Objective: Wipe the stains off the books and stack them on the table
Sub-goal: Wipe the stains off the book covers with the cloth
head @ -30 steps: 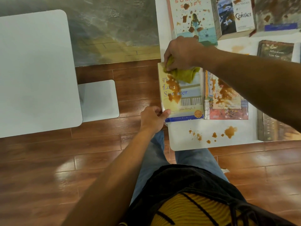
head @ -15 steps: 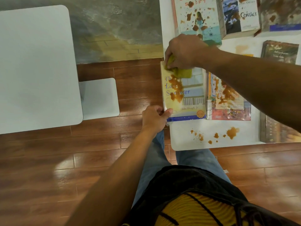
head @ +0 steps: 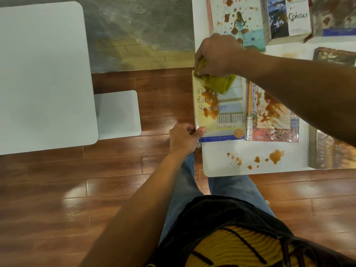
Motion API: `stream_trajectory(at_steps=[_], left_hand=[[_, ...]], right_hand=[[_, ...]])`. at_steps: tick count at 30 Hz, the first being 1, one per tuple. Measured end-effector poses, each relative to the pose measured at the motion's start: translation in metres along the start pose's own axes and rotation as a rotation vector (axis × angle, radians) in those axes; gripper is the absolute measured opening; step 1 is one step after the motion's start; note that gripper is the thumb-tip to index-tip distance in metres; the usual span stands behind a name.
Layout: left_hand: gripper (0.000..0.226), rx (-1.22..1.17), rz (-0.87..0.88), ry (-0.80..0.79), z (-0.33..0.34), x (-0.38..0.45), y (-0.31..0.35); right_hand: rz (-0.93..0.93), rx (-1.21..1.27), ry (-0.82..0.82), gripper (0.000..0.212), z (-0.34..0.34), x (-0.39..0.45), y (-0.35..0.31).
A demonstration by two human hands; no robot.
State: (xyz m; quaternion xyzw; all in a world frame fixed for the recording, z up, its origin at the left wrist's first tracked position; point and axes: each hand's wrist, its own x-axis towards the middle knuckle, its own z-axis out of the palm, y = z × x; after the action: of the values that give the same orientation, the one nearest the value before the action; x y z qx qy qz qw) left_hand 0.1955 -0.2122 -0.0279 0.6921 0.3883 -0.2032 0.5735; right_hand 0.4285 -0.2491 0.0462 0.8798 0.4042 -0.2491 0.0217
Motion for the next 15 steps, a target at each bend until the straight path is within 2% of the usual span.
stream_trajectory(at_steps=[6,10,15], left_hand=[[0.030,-0.025,-0.001,-0.001,0.000,-0.002,0.000],[0.030,-0.008,0.002,-0.003,-0.001,-0.003,0.001],[0.031,0.028,0.026,0.007,-0.001,-0.003,0.001]], right_hand=[[0.022,-0.022,0.025,0.018,-0.002,0.001,0.001],[-0.024,-0.031,-0.059,0.020,-0.007,-0.001,0.004],[0.005,-0.017,-0.009,0.019,0.001,-0.013,0.015]])
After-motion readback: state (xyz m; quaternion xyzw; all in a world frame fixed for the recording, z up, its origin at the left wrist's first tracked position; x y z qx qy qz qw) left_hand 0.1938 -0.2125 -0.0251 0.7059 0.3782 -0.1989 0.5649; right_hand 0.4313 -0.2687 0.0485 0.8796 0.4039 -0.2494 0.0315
